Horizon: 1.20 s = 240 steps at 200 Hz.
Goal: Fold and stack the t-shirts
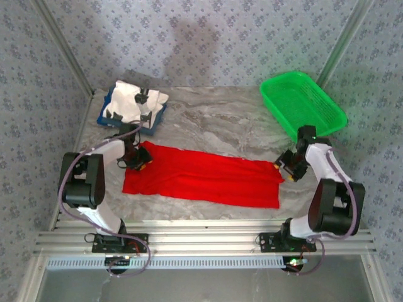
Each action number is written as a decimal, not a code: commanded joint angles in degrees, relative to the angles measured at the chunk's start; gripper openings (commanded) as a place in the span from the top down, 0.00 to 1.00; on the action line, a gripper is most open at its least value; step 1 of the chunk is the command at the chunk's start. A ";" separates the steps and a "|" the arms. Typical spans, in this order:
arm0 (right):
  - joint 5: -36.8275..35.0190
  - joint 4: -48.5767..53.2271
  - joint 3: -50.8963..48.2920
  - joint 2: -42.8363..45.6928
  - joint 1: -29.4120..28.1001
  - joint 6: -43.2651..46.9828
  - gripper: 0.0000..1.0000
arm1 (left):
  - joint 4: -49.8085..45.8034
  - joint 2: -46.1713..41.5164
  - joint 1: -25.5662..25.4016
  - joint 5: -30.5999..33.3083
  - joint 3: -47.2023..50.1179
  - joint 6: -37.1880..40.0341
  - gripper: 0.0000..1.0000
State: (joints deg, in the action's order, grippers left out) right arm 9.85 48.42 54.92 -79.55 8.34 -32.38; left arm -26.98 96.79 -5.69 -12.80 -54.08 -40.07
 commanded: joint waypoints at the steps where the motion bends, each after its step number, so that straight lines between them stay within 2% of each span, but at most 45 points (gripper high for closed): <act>1: 3.43 -3.11 4.17 2.80 -4.05 0.44 0.32 | -1.60 1.59 -0.20 2.02 -0.33 0.84 0.65; 11: 6.29 -5.27 5.09 1.51 -6.50 0.78 0.31 | -1.88 -0.24 -0.28 1.69 -0.71 0.17 0.62; 42: 8.05 -9.51 6.24 -2.98 -14.09 1.65 0.22 | -6.31 -8.18 -0.24 2.82 -3.42 -0.88 0.47; 62: 10.70 -13.70 5.29 -5.21 -16.48 1.60 0.14 | -11.35 -10.37 0.14 4.67 -6.03 -0.45 0.42; 82: 13.02 -16.51 6.25 -8.65 -17.77 3.33 0.12 | -16.38 -11.06 0.50 7.28 -6.95 -1.37 0.40; 115: 12.58 -14.44 9.00 -14.68 -18.85 5.66 0.11 | -17.11 -12.96 0.40 10.15 -5.59 -4.22 0.37; 190: 13.23 -15.10 8.73 -19.42 -19.44 6.32 0.11 | -13.09 -11.43 -2.98 7.11 -1.92 -4.48 0.38; 240: 14.01 -14.83 8.23 -19.20 -19.69 6.74 0.11 | -21.20 -14.96 -5.93 4.22 -1.77 -0.03 0.40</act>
State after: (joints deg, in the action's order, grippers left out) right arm 22.39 33.06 62.89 -98.67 -11.03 -27.09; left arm -42.13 84.60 -9.67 -6.07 -55.72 -43.44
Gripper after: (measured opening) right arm 0.886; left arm 0.602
